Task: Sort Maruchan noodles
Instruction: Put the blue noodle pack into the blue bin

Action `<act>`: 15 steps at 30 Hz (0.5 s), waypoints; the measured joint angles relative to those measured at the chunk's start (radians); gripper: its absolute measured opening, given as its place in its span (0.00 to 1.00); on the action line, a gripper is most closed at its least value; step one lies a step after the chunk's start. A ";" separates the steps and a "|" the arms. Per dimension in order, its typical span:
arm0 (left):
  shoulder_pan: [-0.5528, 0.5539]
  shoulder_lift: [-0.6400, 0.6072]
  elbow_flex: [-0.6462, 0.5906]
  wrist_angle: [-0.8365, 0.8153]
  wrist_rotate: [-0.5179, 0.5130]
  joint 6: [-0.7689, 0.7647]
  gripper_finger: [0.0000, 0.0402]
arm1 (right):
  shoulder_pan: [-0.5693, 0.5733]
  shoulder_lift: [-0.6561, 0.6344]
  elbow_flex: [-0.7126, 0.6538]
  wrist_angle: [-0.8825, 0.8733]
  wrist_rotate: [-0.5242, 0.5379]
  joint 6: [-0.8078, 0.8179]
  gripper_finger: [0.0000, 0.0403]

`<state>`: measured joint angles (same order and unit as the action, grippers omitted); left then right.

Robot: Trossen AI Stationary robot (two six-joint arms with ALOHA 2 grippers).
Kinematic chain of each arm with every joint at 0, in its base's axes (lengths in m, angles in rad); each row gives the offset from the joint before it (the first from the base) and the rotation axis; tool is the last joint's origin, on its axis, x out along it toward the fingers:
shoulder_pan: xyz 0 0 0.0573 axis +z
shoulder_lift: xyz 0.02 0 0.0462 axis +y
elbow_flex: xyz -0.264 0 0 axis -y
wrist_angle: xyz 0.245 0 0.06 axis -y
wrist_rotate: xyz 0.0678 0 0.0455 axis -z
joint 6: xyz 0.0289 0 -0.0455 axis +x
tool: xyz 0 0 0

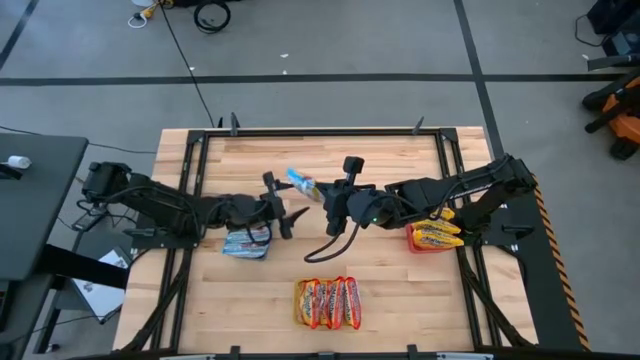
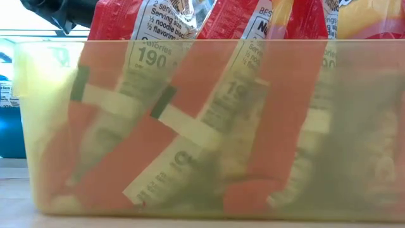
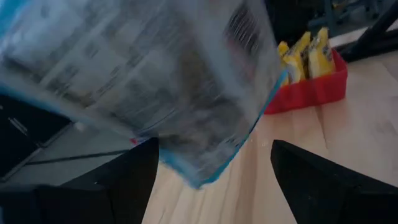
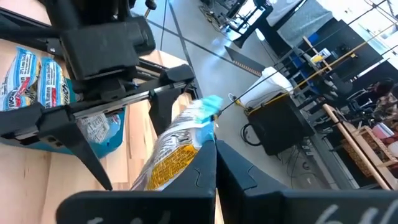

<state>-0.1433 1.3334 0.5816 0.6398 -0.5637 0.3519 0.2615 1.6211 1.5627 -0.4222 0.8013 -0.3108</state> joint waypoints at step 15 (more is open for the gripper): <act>0.157 0.001 0.000 -0.017 0.383 -0.241 0.78 | 0.000 0.000 0.000 0.001 -0.009 -0.003 0.01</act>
<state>0.0137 1.3342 0.5819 0.6233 -0.1810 0.1106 0.2615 1.6211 1.5627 -0.4210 0.7920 -0.3141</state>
